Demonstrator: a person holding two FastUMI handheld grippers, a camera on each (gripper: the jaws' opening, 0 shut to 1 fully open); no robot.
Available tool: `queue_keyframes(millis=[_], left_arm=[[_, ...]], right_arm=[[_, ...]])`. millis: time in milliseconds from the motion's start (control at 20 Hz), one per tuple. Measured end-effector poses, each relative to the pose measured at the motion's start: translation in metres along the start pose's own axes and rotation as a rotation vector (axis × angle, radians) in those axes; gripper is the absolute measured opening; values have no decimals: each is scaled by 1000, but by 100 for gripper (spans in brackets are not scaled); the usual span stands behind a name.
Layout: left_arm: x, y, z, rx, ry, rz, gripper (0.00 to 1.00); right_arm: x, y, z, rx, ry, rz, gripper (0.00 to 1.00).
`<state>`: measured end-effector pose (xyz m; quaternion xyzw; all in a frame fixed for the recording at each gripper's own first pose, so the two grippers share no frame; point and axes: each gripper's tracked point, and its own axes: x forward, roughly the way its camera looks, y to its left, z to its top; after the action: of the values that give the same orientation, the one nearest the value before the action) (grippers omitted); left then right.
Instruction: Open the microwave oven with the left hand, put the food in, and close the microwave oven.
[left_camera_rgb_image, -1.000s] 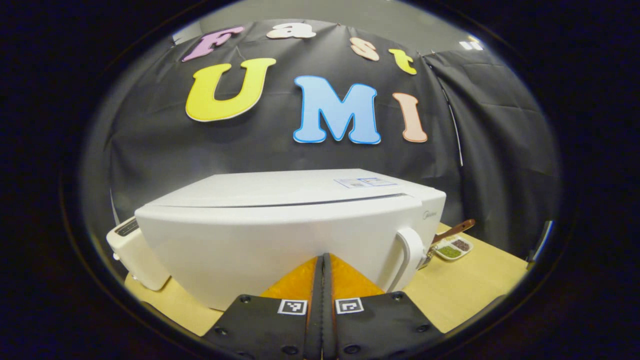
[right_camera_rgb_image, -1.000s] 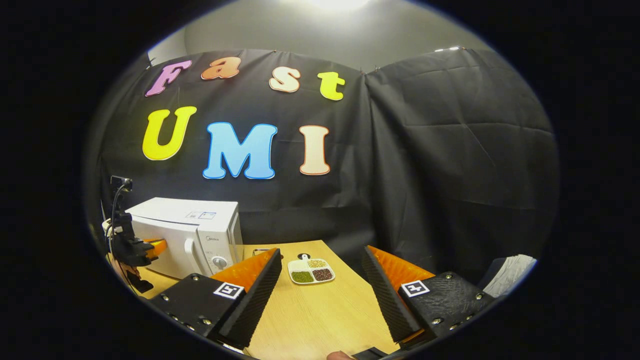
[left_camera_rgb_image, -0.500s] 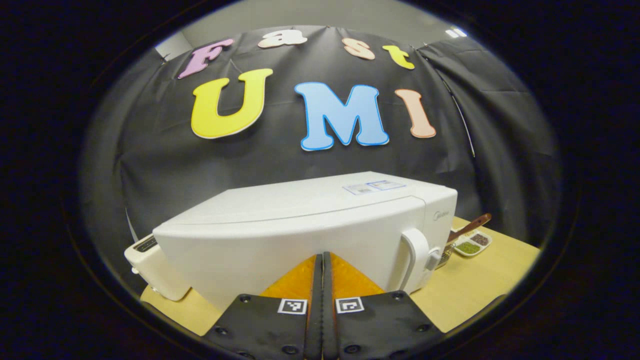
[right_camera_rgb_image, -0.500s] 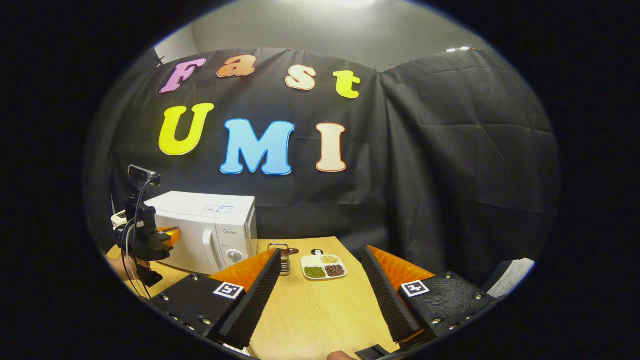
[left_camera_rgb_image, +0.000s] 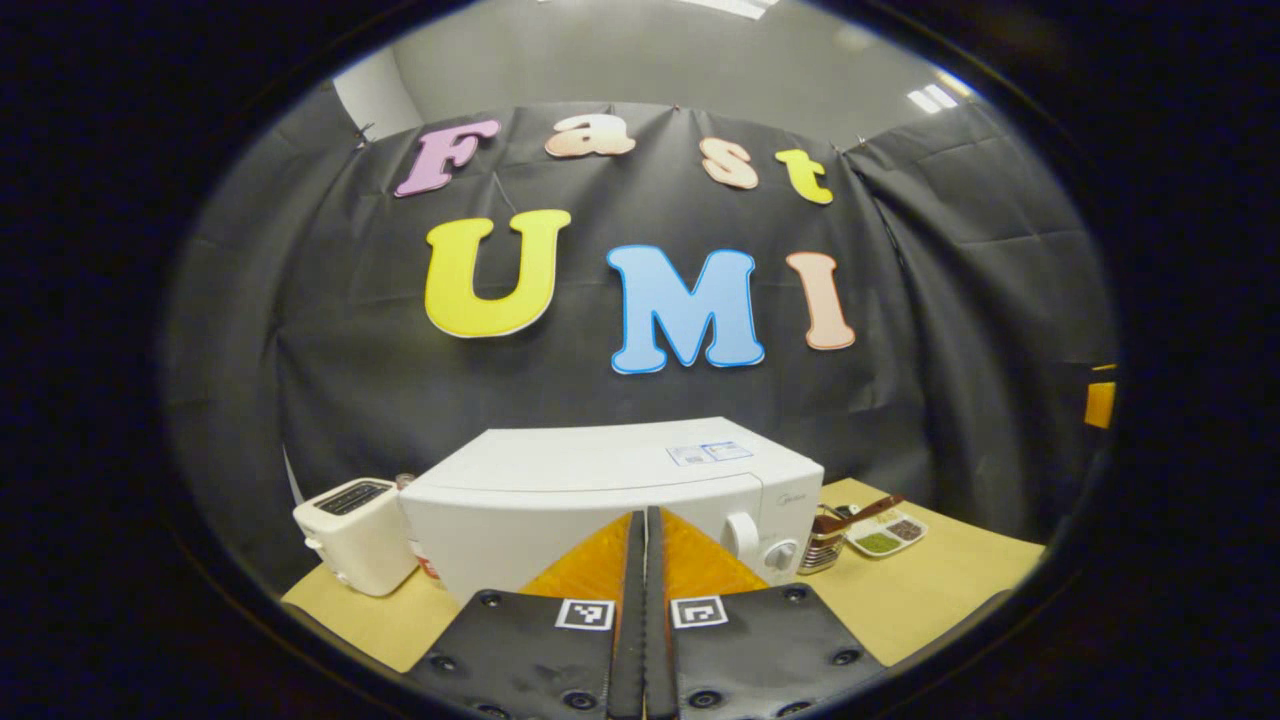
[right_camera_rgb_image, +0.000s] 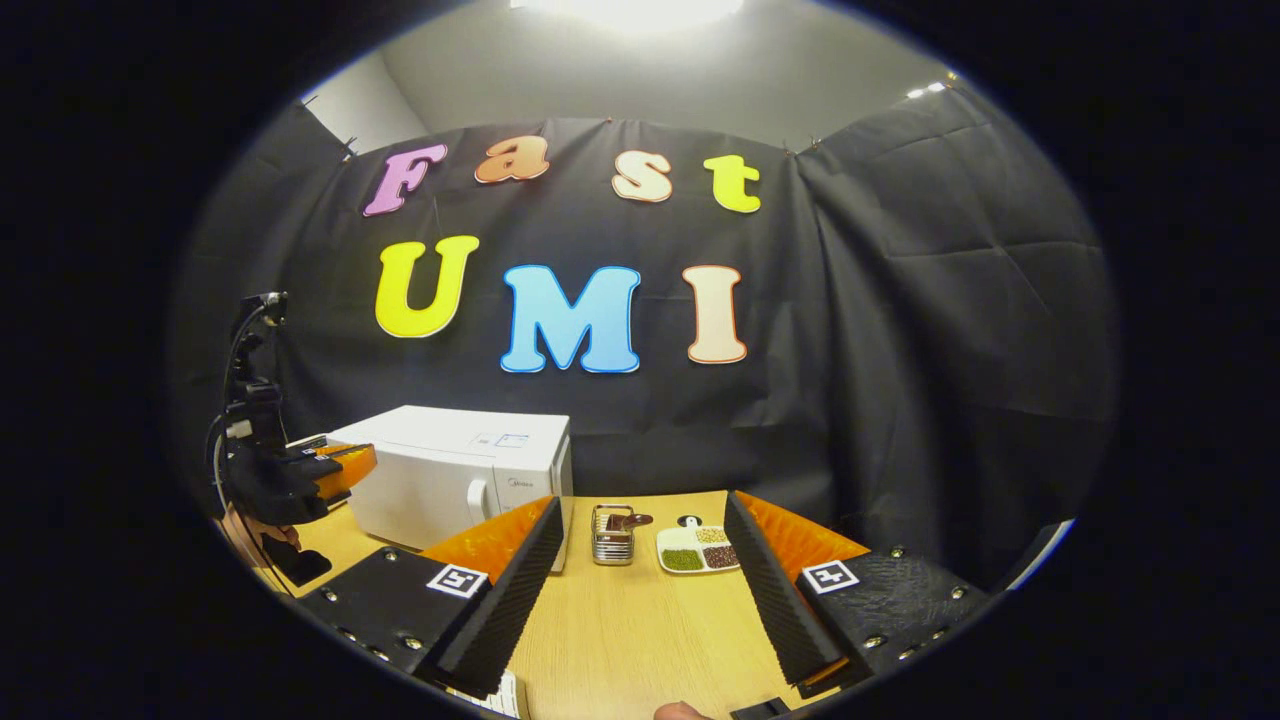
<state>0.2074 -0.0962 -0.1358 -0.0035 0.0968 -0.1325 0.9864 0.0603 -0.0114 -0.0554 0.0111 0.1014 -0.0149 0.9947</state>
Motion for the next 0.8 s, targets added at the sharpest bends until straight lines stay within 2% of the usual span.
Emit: queue_keyframes(millis=[150, 550, 800], left_arm=[[-33, -3, 20, 20, -28, 26, 7], [-124, -24, 41, 30, -46, 105, 7], [-167, -42, 53, 35, -61, 104, 6]], right_arm=[[-11, -3, 2, 11, -13, 42, 99], [-52, -27, 8, 15, -50, 119, 98], [-70, -35, 5, 26, -55, 134, 98]])
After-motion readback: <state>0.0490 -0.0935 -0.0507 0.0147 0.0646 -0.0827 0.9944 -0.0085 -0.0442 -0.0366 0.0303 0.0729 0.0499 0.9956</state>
